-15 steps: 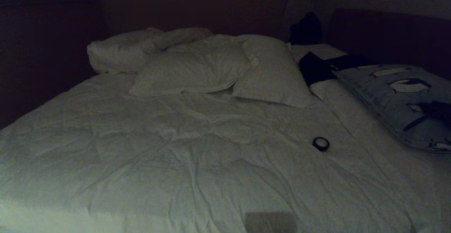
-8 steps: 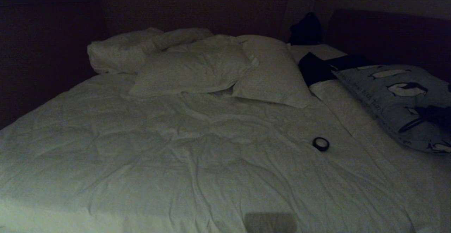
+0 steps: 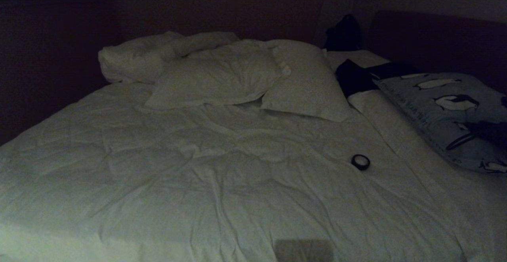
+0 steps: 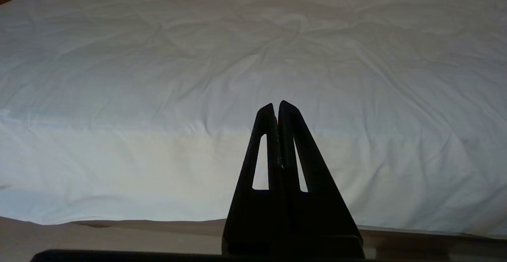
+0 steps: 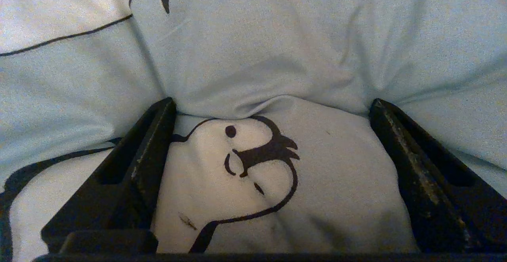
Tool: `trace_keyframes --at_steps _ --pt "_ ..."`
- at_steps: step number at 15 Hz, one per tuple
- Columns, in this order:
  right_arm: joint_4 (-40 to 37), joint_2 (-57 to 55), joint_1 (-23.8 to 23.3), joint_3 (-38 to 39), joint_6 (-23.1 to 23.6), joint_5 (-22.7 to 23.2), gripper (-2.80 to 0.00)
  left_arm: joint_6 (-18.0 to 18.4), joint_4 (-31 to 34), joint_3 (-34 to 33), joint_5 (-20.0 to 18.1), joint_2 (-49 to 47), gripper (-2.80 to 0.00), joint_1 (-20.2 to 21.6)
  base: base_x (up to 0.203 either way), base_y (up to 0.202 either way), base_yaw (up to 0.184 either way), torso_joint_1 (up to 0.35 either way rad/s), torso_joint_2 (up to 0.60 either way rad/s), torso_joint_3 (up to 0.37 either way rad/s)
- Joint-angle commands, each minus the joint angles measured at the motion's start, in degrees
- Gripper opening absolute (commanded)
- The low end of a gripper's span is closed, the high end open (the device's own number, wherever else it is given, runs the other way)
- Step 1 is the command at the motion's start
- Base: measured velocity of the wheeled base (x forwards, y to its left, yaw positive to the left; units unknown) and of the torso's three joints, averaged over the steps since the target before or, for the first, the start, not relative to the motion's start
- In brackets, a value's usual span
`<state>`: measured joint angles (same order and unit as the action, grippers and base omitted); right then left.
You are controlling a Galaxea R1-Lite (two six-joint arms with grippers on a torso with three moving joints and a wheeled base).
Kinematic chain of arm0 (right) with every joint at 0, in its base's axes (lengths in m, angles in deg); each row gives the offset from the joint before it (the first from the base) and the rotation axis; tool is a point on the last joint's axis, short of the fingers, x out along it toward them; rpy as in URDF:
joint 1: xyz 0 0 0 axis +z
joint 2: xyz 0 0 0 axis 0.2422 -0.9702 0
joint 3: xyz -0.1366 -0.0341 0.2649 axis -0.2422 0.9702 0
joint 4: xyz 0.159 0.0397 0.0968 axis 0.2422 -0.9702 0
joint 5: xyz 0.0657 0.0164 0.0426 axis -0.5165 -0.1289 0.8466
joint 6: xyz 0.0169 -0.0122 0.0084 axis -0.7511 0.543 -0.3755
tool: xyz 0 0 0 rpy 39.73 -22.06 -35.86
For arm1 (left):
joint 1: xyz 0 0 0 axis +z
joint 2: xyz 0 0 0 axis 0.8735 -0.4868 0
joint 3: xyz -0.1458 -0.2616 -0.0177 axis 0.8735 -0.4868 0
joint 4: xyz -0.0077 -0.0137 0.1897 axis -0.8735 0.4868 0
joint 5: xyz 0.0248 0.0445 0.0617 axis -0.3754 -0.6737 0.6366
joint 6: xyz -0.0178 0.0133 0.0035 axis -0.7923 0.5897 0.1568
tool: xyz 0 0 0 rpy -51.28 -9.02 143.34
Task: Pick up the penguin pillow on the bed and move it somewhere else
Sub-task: Pick up the pillow
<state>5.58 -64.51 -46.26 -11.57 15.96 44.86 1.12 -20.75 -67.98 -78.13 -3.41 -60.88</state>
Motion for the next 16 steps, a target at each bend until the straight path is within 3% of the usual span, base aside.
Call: trace_keyframes --at_steps 1,6,7,8,16 --pt "0.14 -0.31 0.08 0.02 0.02 0.0 0.0 -0.06 0.02 -0.09 0.03 0.02 -2.8 0.01 0.0 0.0 0.0 0.0 0.0 0.0" --pt "0.14 -0.31 0.08 0.1 0.02 0.0 0.0 -0.06 0.02 -0.09 0.03 0.02 -2.8 0.01 0.0 0.0 0.0 0.0 0.0 0.0" --pt "0.14 -0.22 0.08 0.1 0.02 0.0 -0.37 -0.06 0.02 -0.09 0.03 0.02 -2.8 0.01 0.0 0.0 0.0 0.0 0.0 0.0" --pt "0.14 0.21 0.08 0.1 0.02 0.0 -2.8 0.0 0.02 -0.09 0.03 0.02 -2.8 0.01 0.0 0.0 0.0 0.0 0.0 0.0" --pt "0.13 4.91 0.16 1.27 -0.29 -0.35 -2.8 -0.06 0.02 -0.09 0.03 0.02 -2.8 0.01 0.0 0.0 0.0 0.0 0.0 0.0"
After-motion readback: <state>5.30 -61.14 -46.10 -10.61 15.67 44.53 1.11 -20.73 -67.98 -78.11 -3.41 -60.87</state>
